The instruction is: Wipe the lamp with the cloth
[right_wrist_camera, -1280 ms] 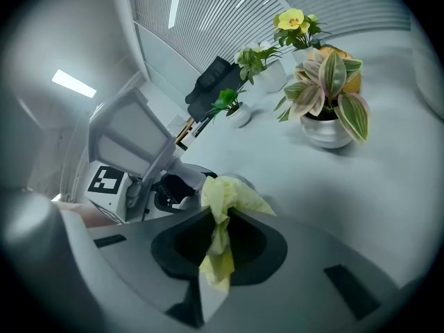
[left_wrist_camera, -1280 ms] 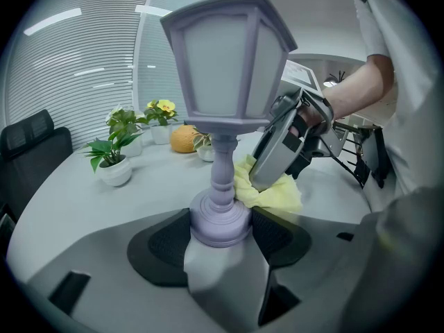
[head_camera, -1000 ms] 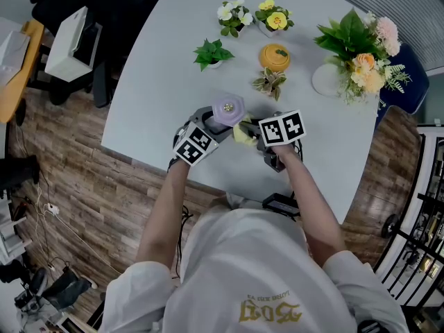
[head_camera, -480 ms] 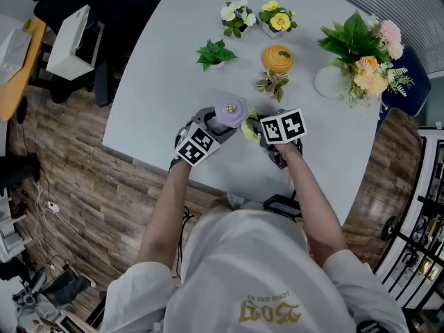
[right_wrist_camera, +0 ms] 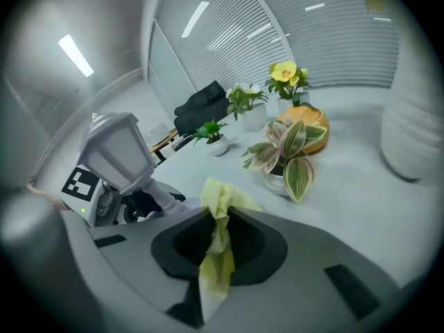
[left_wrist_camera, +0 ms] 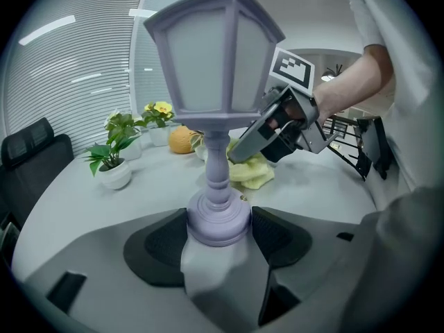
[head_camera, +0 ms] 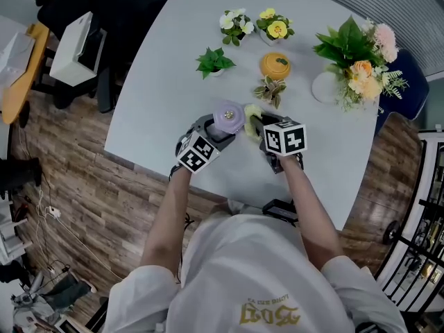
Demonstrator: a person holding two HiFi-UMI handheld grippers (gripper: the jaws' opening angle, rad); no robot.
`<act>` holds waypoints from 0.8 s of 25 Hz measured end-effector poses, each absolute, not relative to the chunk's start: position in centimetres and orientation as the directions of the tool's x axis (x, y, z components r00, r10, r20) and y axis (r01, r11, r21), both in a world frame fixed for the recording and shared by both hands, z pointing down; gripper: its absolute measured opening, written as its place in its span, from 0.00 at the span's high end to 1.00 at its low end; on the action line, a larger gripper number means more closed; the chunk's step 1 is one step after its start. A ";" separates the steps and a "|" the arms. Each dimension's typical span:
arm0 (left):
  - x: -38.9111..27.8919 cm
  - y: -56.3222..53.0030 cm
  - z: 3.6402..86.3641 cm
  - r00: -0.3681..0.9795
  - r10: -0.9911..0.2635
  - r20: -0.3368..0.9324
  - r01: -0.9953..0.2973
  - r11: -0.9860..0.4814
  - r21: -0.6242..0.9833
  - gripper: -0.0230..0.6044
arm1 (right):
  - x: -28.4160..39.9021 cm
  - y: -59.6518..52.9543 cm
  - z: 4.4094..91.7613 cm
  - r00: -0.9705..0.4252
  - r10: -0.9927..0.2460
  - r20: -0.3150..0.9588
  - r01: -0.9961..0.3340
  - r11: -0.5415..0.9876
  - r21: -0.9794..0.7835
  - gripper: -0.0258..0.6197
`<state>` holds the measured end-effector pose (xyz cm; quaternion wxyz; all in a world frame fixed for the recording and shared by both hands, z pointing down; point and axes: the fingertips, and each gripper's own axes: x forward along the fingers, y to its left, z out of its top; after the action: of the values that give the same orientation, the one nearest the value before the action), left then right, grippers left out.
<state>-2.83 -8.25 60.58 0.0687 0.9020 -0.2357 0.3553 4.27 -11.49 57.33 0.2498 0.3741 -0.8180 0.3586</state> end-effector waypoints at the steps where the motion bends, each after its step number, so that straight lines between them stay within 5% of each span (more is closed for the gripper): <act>1: -2.8 -8.3 60.6 0.637 -0.381 0.670 -0.479 -0.877 -0.044 0.52 | 4.5 -11.4 56.7 -0.598 -0.451 0.662 -0.790 0.470 -0.393 0.88; 16: -4.4 -6.1 52.1 0.666 -0.603 0.439 -0.712 -0.690 0.133 0.50 | 9.5 -6.9 47.8 -0.563 -0.683 0.466 -0.827 0.455 -0.332 0.88; 20: -5.7 -5.1 47.7 0.631 -0.701 0.332 -0.770 -0.615 0.166 0.73 | 8.9 -5.4 45.7 -0.558 -0.716 0.420 -0.830 0.483 -0.280 0.88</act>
<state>-5.70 -5.06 47.73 0.1480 0.8909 -0.4128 0.1179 8.92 -5.43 45.67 0.1237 0.4536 -0.8521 0.2300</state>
